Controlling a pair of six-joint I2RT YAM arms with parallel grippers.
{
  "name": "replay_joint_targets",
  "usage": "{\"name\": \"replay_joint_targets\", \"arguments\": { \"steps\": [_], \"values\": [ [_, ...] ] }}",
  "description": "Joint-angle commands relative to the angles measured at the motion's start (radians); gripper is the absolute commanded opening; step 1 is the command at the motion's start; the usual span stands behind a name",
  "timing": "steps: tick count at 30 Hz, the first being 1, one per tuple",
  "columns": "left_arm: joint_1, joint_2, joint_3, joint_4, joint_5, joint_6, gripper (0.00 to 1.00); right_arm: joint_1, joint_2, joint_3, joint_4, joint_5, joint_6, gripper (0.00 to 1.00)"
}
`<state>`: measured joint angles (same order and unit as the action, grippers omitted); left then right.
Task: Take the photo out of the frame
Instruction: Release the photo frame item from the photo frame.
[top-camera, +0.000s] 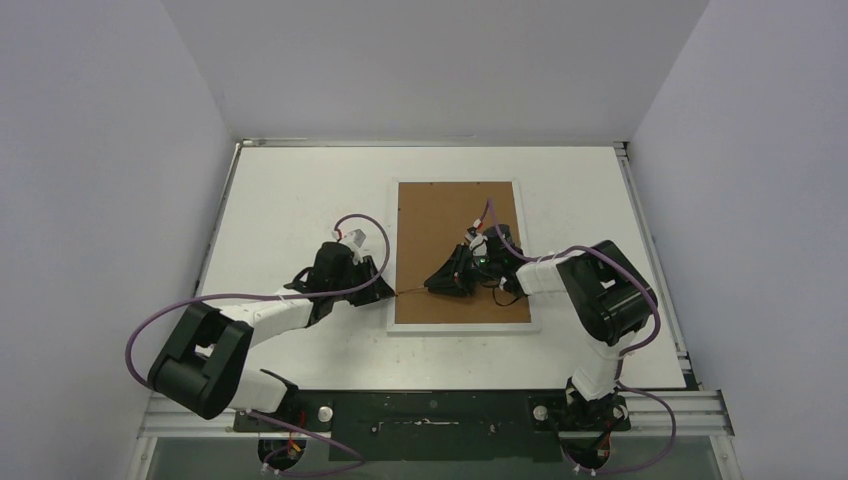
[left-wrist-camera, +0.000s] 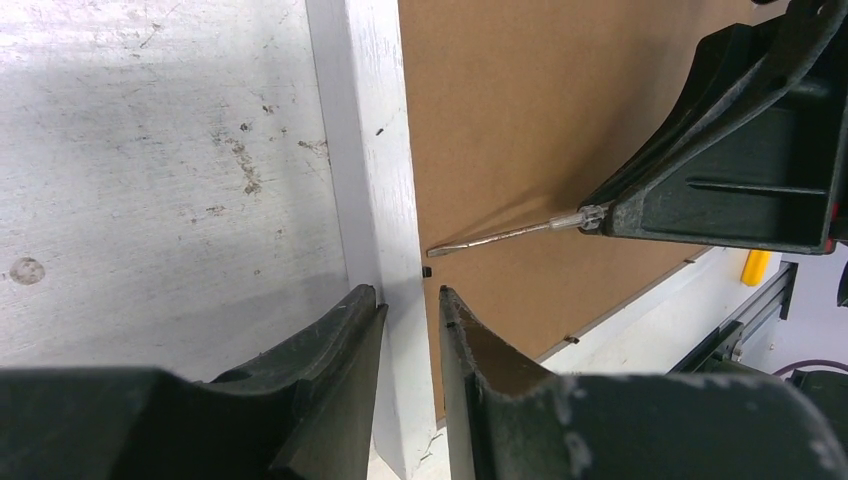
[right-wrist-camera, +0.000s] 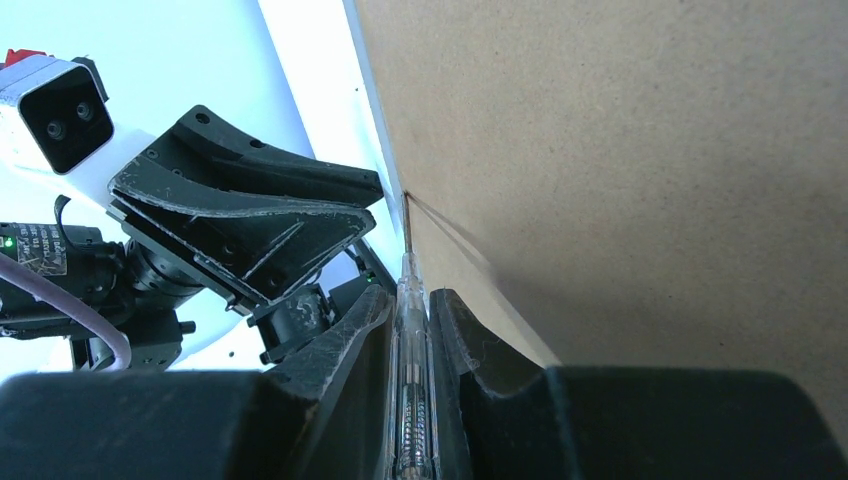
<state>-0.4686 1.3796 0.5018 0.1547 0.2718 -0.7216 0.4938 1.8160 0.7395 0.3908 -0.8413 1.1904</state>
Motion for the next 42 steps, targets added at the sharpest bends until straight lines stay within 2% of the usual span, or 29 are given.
{"name": "replay_joint_targets", "arguments": {
  "steps": [1,10,30,36,42],
  "values": [
    [0.014,0.001,0.014,0.052,0.018,0.002,0.26,0.011,0.012,0.012,-0.062,0.077,-0.038,0.05],
    [0.021,-0.002,0.014,0.052,0.023,0.01,0.23,-0.014,-0.039,-0.002,-0.145,0.082,-0.095,0.05],
    [0.021,0.028,0.011,0.071,0.057,0.011,0.24,0.021,0.004,-0.006,-0.091,0.054,-0.058,0.05],
    [0.021,0.045,0.012,0.076,0.062,0.011,0.19,0.034,0.019,-0.005,-0.069,0.047,-0.04,0.05],
    [0.021,0.056,0.012,0.076,0.057,0.01,0.19,0.038,0.02,-0.006,-0.069,0.044,-0.037,0.05]
  ]
}}
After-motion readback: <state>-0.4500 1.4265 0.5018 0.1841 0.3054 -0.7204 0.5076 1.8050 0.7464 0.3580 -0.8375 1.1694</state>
